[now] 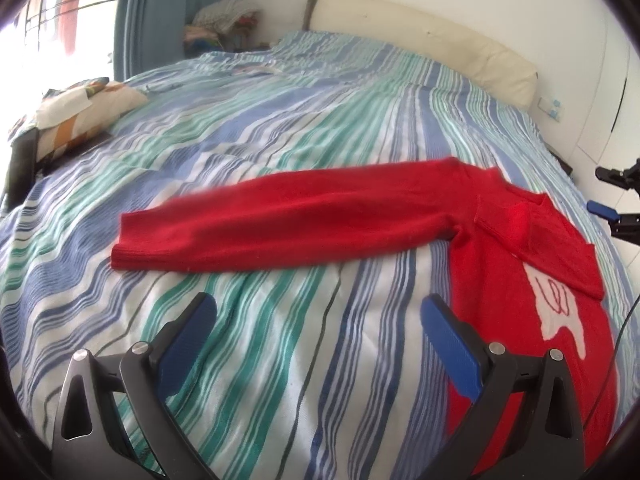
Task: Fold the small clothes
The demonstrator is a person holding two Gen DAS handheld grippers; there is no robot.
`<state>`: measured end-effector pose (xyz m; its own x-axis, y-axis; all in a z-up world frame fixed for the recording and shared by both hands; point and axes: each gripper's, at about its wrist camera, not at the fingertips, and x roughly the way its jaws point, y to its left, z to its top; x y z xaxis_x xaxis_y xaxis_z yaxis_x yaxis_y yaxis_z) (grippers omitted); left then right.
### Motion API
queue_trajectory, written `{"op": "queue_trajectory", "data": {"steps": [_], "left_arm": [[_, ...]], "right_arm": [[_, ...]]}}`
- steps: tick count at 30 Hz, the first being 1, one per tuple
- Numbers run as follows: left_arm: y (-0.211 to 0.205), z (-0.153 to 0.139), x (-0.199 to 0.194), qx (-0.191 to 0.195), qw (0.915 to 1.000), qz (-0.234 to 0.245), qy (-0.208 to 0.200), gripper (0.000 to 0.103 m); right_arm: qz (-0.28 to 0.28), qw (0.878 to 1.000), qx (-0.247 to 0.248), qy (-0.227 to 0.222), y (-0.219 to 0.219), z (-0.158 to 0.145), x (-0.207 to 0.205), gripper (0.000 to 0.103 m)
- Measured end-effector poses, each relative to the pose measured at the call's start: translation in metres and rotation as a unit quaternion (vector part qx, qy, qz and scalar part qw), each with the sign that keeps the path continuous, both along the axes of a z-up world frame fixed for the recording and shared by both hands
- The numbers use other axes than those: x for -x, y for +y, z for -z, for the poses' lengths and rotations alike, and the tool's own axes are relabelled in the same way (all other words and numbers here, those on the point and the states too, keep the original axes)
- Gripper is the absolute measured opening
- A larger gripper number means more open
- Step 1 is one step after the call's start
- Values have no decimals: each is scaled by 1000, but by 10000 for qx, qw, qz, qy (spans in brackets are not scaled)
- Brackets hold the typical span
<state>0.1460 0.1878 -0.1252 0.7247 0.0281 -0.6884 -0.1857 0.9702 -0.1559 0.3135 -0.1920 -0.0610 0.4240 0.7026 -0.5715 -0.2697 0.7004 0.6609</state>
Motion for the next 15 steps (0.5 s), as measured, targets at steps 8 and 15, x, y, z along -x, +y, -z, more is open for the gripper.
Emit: {"op": "queue_trajectory", "data": {"steps": [8,15], "left_arm": [[-14,5,-1,-270,9994,177,103,102],[-24,5,-4,-326,9990,286,98,102]], "right_arm": [[1734,9592,1331,1790,-138,97,23,19],[1186,9608,2455,503,-106,40,40,12]]}}
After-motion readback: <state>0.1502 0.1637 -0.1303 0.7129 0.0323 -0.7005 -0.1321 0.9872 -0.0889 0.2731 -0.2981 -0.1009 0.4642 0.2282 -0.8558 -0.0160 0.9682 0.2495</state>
